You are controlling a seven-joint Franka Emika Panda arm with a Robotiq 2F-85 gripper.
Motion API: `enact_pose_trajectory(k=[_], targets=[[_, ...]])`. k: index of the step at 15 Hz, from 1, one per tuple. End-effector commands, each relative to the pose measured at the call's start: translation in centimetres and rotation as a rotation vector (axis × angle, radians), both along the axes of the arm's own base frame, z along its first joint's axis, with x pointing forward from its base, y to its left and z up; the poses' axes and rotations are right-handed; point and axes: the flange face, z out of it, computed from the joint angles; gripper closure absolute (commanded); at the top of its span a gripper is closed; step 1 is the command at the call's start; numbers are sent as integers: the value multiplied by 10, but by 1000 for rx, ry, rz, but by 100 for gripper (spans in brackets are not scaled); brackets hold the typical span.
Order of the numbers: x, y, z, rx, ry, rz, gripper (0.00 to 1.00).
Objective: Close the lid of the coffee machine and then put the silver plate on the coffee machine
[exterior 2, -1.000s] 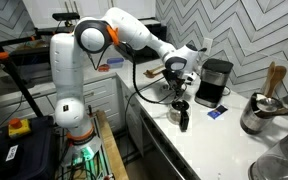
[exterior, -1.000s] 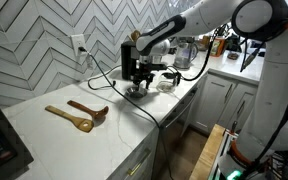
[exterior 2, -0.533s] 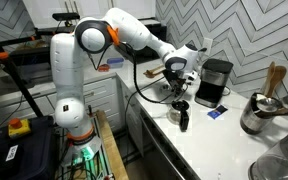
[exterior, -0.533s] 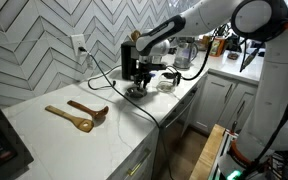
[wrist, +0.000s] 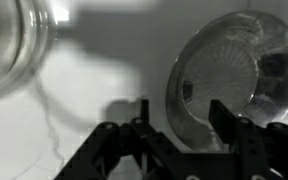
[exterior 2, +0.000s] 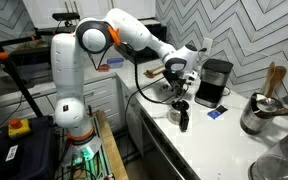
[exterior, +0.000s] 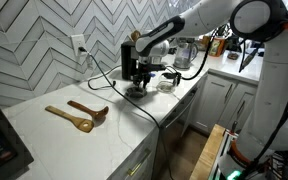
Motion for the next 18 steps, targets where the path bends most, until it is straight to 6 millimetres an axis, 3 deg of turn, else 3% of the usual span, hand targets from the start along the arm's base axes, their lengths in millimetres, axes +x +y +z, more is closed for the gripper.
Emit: enact_pose_trajectory(k=[1,2,3,5,6,7,12,18], targets=[[2,-2,-3,22,-32,50,45],[2,-2,-4,25,-37,62,50],[2,-2,-4,28,-40,71,61],[3,-2,-4,39,-47,84,62],[3,-2,-5,44,-50,89,72],[3,-2,-5,52,-53,90,66],[3,-5,-7,88,-68,91,64],[3,-8,-10,124,-78,91,78]])
